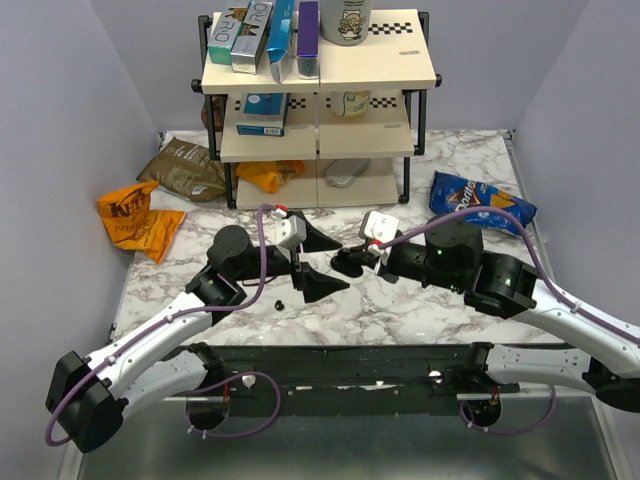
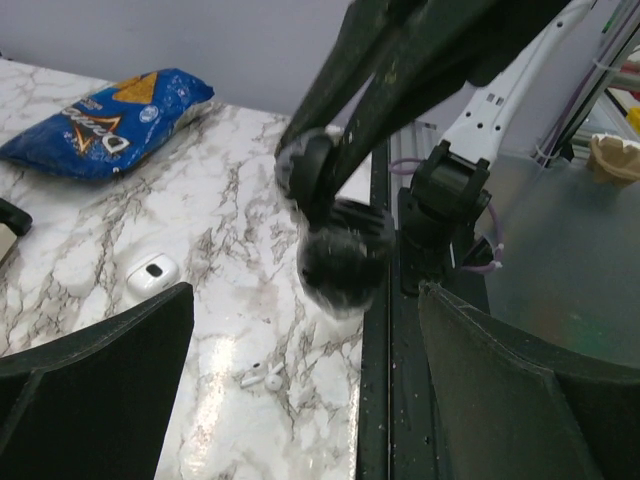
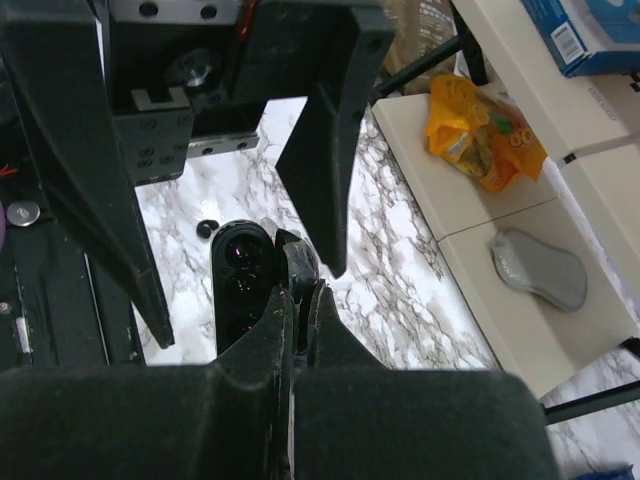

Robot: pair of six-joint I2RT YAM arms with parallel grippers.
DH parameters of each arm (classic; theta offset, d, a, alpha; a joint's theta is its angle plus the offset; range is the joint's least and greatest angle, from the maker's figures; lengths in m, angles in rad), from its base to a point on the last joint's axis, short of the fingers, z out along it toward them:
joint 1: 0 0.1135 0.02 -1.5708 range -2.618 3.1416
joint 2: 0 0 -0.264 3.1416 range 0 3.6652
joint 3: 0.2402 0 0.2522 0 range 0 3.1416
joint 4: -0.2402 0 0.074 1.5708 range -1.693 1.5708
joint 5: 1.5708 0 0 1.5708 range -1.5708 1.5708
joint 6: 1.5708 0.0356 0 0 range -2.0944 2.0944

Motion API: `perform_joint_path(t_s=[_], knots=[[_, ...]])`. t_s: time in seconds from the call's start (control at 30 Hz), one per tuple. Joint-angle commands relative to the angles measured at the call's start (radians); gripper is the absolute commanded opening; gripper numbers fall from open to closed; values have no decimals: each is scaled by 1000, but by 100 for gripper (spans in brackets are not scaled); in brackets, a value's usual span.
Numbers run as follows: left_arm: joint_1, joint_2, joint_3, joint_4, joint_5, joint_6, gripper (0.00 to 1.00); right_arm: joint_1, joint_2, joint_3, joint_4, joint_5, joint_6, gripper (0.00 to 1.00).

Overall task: Insert the wireless bluetooth earbuds into the charging case
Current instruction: Open the charging case.

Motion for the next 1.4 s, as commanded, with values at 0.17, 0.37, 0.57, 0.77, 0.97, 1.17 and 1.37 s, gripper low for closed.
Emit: perform_joint_path(t_s=[0.17, 0.37, 0.57, 0.77, 0.97, 1.17, 1.37], knots=[[5, 22, 46, 25, 85, -17, 99, 14, 40, -8, 4, -19, -8, 1], [7, 33, 38, 11, 117, -10, 99, 18, 64, 17, 4, -24, -14, 1], [7, 33, 10, 30, 119, -4, 95, 18, 78, 39, 4, -42, -12, 1], [7, 27, -16, 11, 78, 3, 99, 20, 77, 61, -7, -69, 0, 1], [5, 19, -43, 50, 65, -11, 99, 20, 83, 77, -19, -76, 1, 1], [5, 14, -37, 80, 67, -20, 94, 20, 91, 72, -10, -78, 5, 1], [4, 16, -37, 94, 67, -27, 82, 20, 100, 75, -11, -73, 8, 1]])
